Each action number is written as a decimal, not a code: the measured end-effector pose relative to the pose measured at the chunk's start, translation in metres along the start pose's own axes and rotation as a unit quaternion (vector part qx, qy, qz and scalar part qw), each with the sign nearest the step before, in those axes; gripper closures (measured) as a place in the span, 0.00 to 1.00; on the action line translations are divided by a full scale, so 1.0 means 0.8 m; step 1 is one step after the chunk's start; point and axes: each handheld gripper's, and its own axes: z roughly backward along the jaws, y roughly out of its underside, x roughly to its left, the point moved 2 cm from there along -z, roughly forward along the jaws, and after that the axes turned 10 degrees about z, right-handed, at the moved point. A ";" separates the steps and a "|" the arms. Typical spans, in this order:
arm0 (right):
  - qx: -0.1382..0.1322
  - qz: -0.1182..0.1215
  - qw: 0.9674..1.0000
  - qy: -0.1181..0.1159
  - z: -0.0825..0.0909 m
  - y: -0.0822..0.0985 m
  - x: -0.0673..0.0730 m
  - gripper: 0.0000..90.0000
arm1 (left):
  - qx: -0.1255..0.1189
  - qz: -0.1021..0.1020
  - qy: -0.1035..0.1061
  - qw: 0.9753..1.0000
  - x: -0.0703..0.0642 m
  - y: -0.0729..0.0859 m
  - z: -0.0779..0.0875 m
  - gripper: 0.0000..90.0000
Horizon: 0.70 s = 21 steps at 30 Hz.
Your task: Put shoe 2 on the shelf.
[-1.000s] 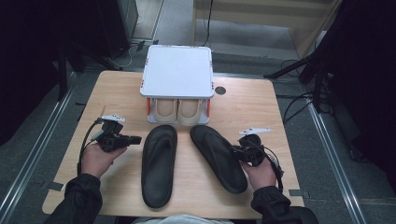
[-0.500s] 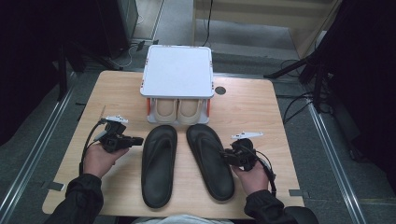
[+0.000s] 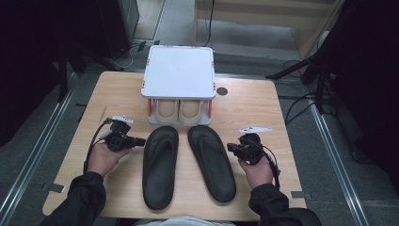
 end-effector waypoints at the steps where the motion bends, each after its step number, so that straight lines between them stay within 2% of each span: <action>1: 0.005 -0.001 1.000 -0.002 -0.002 0.000 0.002 1.00 | 0.006 -0.004 -0.001 1.000 0.000 -0.001 -0.003 0.98; 3: 0.015 0.003 1.000 0.000 -0.009 0.000 0.006 1.00 | 0.008 -0.006 -0.003 1.000 0.000 -0.002 -0.007 0.99; 5: 0.014 0.009 1.000 0.005 -0.009 0.000 0.008 1.00 | 0.010 -0.005 -0.003 1.000 -0.001 -0.002 -0.007 0.99; 8: 0.013 0.003 1.000 0.000 -0.009 0.001 0.007 1.00 | 0.016 -0.006 -0.004 1.000 -0.005 0.001 -0.008 0.98; 21: 0.015 0.002 1.000 -0.006 -0.009 0.003 0.017 1.00 | 0.037 -0.036 0.006 0.999 -0.028 0.007 -0.016 0.98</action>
